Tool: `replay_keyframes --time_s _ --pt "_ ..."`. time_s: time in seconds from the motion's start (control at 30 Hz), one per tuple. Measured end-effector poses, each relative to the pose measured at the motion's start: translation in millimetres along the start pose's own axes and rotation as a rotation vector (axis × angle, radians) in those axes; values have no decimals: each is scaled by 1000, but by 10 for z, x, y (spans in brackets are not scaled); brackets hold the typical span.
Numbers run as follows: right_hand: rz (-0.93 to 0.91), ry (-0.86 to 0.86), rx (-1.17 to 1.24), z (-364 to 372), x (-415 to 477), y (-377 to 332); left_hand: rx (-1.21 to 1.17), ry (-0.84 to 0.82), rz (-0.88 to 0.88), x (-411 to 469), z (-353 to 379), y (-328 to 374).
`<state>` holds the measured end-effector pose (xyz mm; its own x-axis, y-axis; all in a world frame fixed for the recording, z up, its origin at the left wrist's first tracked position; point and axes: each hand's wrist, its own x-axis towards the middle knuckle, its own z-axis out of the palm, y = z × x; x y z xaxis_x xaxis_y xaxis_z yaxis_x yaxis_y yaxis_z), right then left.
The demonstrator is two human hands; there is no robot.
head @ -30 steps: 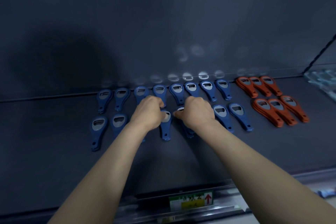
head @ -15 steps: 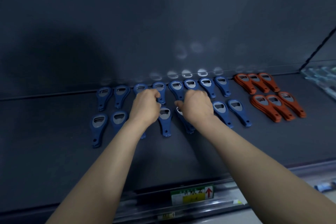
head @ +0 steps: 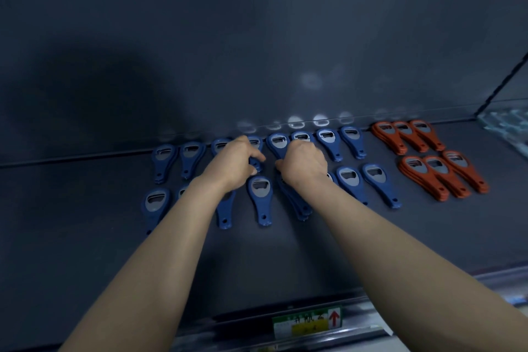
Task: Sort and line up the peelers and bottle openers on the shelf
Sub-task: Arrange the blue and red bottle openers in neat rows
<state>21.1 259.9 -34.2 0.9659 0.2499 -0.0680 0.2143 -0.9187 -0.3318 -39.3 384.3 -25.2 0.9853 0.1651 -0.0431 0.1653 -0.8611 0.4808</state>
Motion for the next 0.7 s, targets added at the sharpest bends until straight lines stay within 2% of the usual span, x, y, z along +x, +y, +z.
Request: replay_keyframes --time_s 0.47,0.6,0.7 --pt "-26 45 43 -68 -51 39 -40 -1 55 -6 -4 -55" --pt "15 126 78 -256 -8 362 -172 195 53 -1 -51 56" --pt "55 97 155 -337 64 549 -221 272 -5 77 9 307"
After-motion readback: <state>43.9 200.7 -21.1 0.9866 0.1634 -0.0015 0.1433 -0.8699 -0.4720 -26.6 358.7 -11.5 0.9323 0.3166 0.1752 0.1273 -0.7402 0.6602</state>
